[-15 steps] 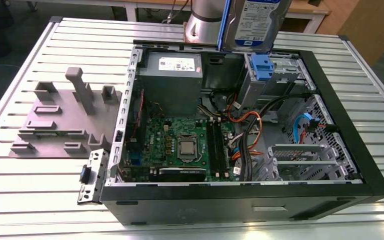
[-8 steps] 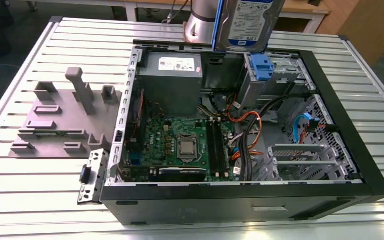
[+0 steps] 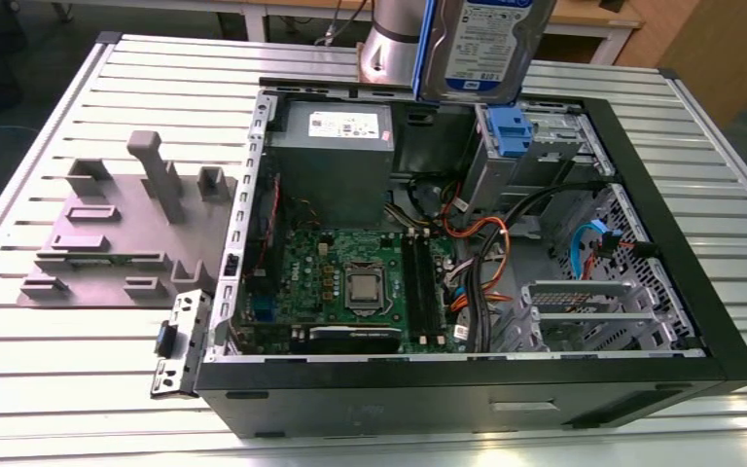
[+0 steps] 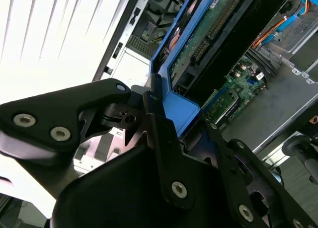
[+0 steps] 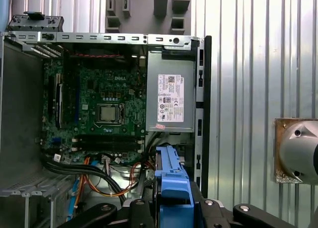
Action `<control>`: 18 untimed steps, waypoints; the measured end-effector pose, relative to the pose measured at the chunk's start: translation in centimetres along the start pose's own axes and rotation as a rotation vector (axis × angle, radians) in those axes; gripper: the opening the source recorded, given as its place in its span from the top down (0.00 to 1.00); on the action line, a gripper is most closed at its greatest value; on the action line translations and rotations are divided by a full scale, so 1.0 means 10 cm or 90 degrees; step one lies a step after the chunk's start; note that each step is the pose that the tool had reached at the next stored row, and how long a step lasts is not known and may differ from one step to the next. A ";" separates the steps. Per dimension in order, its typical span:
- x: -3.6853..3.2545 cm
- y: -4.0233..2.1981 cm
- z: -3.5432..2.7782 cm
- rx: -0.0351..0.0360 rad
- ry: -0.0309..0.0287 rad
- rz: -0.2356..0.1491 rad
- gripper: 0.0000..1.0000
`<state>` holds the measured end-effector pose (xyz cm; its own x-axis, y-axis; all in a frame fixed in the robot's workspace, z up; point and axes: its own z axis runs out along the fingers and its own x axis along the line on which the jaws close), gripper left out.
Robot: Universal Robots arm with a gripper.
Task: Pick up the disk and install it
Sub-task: 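Pick up the disk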
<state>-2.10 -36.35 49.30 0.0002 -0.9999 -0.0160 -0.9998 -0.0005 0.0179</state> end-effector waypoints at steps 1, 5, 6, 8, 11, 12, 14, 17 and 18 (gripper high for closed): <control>0.002 0.000 -0.001 0.0000 0.0001 0.000 0.64; 0.017 0.001 -0.001 0.0000 0.0000 0.000 0.64; 0.021 0.002 0.000 0.0000 0.0000 0.000 0.64; 0.028 0.004 -0.001 0.0000 0.0001 0.000 0.64; 0.038 0.006 0.000 0.0000 0.0000 0.000 0.64; 0.041 0.007 -0.001 0.0000 0.0001 0.000 0.64; 0.047 0.011 -0.001 0.0000 0.0001 0.000 0.64; 0.057 0.018 -0.001 0.0000 0.0001 0.000 0.64; 0.061 0.020 -0.001 0.0000 0.0001 0.000 0.64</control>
<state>-2.29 -36.96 49.30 0.0003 -0.9999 -0.0159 -0.9998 -0.0006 0.0179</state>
